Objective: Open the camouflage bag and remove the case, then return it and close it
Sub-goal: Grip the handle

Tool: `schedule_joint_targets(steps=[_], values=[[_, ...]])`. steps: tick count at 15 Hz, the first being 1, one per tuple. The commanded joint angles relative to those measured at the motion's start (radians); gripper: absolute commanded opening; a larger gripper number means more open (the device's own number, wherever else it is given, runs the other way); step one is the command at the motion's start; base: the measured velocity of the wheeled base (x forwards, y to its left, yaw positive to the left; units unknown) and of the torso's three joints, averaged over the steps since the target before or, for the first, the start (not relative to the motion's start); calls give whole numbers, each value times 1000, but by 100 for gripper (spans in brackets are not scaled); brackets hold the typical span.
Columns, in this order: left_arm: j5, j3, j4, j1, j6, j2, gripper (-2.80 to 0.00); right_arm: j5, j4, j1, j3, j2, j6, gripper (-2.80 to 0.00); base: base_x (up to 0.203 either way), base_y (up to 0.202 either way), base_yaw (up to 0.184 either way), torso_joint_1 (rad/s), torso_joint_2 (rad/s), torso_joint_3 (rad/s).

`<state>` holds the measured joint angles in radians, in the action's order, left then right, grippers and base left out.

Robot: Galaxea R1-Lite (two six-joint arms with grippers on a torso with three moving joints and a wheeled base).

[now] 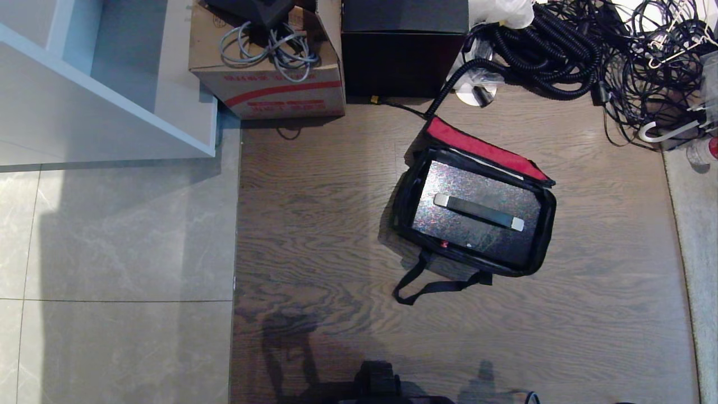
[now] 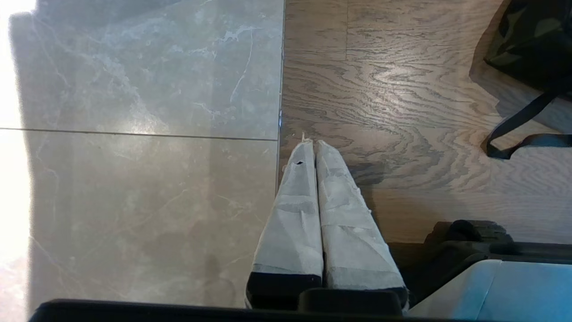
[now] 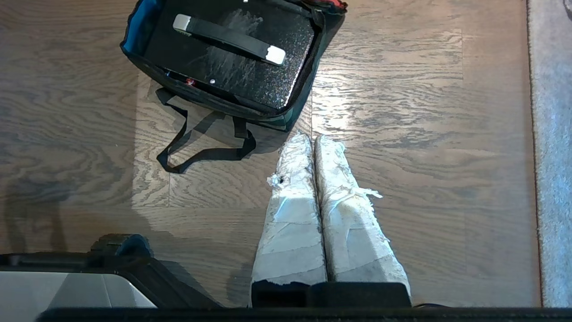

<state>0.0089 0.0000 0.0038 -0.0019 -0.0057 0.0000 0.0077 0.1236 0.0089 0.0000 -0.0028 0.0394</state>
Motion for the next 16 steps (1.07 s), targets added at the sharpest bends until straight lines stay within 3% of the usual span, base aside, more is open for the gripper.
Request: schedule_joint_targets(steps=[1,16], values=[[0,0,1,0,-2,0,-280,0,2,0,40,4,2,-280,0,0,0,0,0,0],[0,0,1,0,-2,0,-280,0,2,0,40,4,5,-280,0,0,0,0,0,0]])
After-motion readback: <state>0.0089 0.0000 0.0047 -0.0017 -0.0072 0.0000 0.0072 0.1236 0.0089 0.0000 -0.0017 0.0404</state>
